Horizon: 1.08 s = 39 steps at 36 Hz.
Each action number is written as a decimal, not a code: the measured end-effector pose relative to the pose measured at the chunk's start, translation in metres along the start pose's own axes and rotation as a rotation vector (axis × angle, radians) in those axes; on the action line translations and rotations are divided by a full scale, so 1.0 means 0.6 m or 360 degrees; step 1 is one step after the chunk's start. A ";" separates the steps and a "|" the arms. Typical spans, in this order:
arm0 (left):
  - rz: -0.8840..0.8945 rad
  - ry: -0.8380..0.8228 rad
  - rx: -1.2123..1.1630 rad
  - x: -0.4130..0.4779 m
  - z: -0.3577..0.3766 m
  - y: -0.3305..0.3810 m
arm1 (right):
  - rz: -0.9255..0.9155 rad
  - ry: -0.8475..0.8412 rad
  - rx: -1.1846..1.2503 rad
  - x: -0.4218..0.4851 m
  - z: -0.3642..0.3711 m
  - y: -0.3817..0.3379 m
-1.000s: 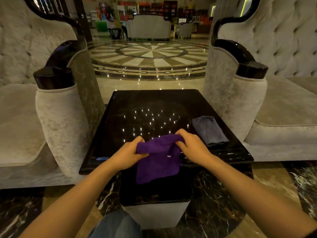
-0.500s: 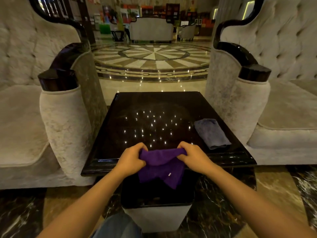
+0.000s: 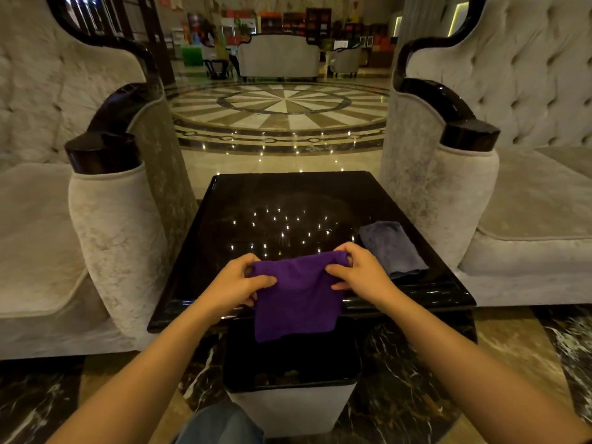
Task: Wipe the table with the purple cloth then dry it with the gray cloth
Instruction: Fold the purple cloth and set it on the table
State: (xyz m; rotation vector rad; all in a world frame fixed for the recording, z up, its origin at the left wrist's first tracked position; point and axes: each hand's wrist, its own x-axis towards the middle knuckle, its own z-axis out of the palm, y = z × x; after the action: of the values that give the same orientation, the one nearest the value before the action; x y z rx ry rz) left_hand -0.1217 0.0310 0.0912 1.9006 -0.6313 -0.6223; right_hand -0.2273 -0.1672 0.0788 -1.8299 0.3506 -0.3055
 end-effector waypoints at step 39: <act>0.0076 0.0263 0.0721 0.163 -0.002 -0.047 | 0.0007 -0.0165 -0.0953 0.153 -0.038 0.058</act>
State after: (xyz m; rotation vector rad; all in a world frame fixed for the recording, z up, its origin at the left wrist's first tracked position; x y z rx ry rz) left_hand -0.0450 -0.0230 0.0517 2.3197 -0.7530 -0.3002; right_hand -0.1546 -0.2323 0.0542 -2.4207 0.4018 -0.1026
